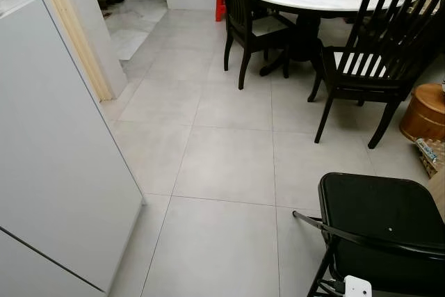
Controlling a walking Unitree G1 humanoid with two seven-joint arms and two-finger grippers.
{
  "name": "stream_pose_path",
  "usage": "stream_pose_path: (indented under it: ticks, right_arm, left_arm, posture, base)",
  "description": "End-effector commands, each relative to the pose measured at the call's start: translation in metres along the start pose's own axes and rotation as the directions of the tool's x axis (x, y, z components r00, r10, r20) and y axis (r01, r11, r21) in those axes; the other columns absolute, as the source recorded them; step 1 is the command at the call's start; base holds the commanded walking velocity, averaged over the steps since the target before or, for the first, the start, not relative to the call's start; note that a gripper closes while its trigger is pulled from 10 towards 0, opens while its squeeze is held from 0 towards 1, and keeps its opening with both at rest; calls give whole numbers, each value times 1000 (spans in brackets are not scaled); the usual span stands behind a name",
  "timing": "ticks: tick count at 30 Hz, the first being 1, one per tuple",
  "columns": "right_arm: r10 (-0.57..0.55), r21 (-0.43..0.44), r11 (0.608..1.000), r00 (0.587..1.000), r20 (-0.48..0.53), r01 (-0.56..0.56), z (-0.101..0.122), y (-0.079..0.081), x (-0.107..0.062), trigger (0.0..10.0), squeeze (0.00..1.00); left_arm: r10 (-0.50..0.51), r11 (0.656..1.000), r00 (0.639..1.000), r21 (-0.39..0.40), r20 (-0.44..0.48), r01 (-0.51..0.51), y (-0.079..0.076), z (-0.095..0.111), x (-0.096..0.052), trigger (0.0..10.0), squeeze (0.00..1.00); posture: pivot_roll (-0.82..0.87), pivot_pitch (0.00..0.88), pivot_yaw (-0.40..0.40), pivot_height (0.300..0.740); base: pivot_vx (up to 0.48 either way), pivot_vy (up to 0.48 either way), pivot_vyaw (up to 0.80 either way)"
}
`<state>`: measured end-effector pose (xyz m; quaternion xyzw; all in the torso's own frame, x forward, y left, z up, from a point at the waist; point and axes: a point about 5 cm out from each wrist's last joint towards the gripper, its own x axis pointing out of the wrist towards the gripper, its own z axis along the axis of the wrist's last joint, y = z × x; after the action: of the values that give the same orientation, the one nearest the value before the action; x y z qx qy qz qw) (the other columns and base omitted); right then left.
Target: Restocking fridge
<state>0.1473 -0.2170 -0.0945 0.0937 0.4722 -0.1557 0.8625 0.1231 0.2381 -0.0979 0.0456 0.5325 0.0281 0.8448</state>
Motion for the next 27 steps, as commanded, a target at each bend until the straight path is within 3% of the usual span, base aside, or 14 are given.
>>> stream_pose_path:
  ticks: [1,6,16,27]
  right_arm:
    - [146,-116,984,987,71,-137,56,27,7,10000,0]
    - [150,-77,986,986,66,-145,55,29,7,10000,0]
    - [169,-111,981,983,74,-161,57,31,7,10000,0]
    - [169,-111,981,983,74,-161,57,31,7,10000,0]
  left_arm:
    - [36,990,999,-141,38,-30,14,25,2,10000,0]
    - [45,987,998,-154,42,-38,12,25,2,10000,0]
    - [10,995,997,-99,71,-3,-18,44,8,10000,0]
    - [10,995,997,-99,71,-3,-18,44,8,10000,0]
  posture:
    - [92,0,-58,740]
    - [93,0,-58,740]
    - [91,0,-56,740]
    - [91,0,-56,740]
  base:
    - [0,0,0]
    - [0,0,0]
    - [0,0,0]
    - [0,0,0]
